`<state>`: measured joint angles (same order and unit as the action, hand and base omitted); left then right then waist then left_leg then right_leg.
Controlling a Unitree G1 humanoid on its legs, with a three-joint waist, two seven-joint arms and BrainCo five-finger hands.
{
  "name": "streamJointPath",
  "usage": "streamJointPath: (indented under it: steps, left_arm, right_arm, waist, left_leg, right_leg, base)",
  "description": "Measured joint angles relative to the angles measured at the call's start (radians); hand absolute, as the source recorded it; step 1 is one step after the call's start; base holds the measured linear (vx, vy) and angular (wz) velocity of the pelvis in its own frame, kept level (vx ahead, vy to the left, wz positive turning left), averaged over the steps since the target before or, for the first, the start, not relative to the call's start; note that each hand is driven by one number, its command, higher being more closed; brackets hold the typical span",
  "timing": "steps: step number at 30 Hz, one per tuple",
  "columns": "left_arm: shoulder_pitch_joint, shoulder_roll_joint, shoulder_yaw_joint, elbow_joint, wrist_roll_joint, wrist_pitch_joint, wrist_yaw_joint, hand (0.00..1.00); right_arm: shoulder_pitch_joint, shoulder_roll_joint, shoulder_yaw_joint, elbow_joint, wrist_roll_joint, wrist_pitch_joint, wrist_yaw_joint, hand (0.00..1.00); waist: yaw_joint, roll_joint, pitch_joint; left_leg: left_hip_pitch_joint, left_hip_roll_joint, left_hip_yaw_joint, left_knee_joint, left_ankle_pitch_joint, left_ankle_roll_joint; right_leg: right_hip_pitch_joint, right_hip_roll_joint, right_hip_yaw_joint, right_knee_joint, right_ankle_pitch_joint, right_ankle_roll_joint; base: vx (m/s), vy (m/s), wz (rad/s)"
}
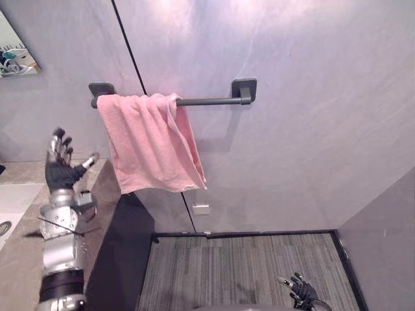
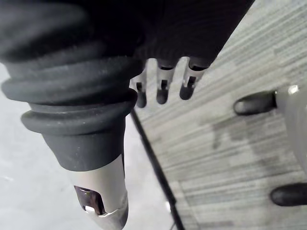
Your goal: Organize washtable
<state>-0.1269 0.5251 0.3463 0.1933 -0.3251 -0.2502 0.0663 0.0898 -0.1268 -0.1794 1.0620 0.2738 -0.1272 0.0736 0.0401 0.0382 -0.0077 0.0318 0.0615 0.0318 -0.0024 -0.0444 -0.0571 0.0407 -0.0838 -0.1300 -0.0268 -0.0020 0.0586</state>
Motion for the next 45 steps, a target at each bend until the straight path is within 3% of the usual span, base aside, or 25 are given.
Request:
streamJointPath:
  steps: [6, 11, 17, 26, 33, 36, 40, 41, 45]
  left_arm:
    - [-0.050, 0.012, -0.060, 0.012, -0.073, -0.001, -0.003, 0.00]
    - [-0.104, 0.040, -0.081, 0.107, -0.143, -0.002, -0.001, 0.00]
    - [-0.217, 0.108, -0.141, 0.241, -0.219, -0.005, -0.011, 0.00]
    - [-0.248, 0.130, -0.149, 0.317, -0.276, -0.038, -0.021, 0.00]
    - [-0.245, 0.176, -0.159, 0.334, -0.293, -0.015, -0.042, 0.00]
    - [-0.244, 0.206, -0.170, 0.335, -0.292, 0.004, -0.062, 0.00]
    - [-0.239, 0.256, -0.216, 0.338, -0.293, 0.027, -0.068, 0.00]
    - [-0.237, 0.271, -0.235, 0.338, -0.293, 0.031, -0.070, 1.00]
    - [-0.211, 0.278, -0.250, 0.329, -0.301, 0.042, -0.108, 1.00]
  right_arm:
    - [0.026, -0.002, 0.000, 0.001, -0.034, 0.012, 0.007, 0.00]
    - [0.037, 0.000, 0.000, 0.008, -0.054, 0.020, 0.020, 0.00]
    - [0.050, -0.001, 0.000, 0.009, -0.062, 0.020, 0.019, 0.00]
    - [0.054, -0.002, 0.006, 0.001, -0.062, 0.020, 0.018, 0.00]
    - [0.054, -0.003, 0.036, -0.037, -0.062, 0.020, 0.020, 0.00]
    - [0.069, -0.024, 0.096, -0.221, -0.059, 0.027, 0.031, 0.00]
    - [0.009, -0.113, 0.190, -0.491, -0.025, 0.017, 0.043, 0.00]
    - [-0.019, -0.136, 0.209, -0.557, -0.006, 0.015, 0.053, 0.00]
    - [-0.122, -0.190, 0.293, -0.719, 0.076, 0.005, 0.084, 0.00]
  waist:
    - [-0.005, -0.012, -0.001]
    - [-0.027, -0.013, -0.001]
    - [-0.029, -0.024, 0.012]
    - [-0.022, -0.026, 0.023]
    - [-0.017, -0.026, 0.031]
    - [-0.007, -0.026, 0.048]
    - [0.006, -0.027, 0.048]
    - [0.006, -0.028, 0.048]
    - [0.012, -0.037, 0.047]
  left_leg:
    - [0.000, -0.002, 0.001, -0.012, 0.003, 0.001]
    - [0.001, -0.003, 0.004, -0.027, 0.007, 0.000]
    - [-0.004, -0.004, 0.032, -0.034, 0.007, 0.001]
    - [-0.031, -0.003, 0.052, -0.032, 0.007, 0.000]
    - [-0.039, -0.003, 0.081, -0.033, 0.007, 0.000]
    - [-0.036, -0.002, 0.092, -0.032, 0.007, 0.000]
    - [-0.037, -0.003, 0.113, -0.032, 0.007, 0.000]
    - [-0.037, -0.004, 0.117, -0.032, 0.007, 0.000]
    - [-0.045, -0.004, 0.151, -0.030, 0.007, 0.000]
  right_leg:
    - [0.006, 0.000, 0.001, -0.028, 0.011, 0.000]
    - [0.003, 0.001, 0.003, -0.036, 0.013, 0.000]
    - [-0.016, 0.001, 0.029, -0.043, 0.021, 0.001]
    - [-0.059, 0.002, 0.047, -0.042, 0.027, 0.004]
    - [-0.080, 0.001, 0.077, -0.042, 0.035, 0.008]
    - [-0.082, 0.002, 0.087, -0.045, 0.043, 0.008]
    - [-0.098, 0.002, 0.117, -0.047, 0.060, 0.011]
    - [-0.100, 0.002, 0.121, -0.048, 0.063, 0.013]
    - [-0.114, 0.001, 0.158, -0.071, 0.091, 0.014]
  base:
    - [0.00, 0.002, -0.01]
    - [0.00, 0.000, -0.01]
    - [-0.02, 0.002, -0.12]
    - [-0.03, -0.005, -0.05]
    - [-0.03, -0.003, -0.11]
    - [-0.05, -0.006, -0.12]
    - [-0.07, -0.003, -0.21]
    - [-0.07, -0.002, -0.09]
    - [-0.06, -0.002, -0.25]
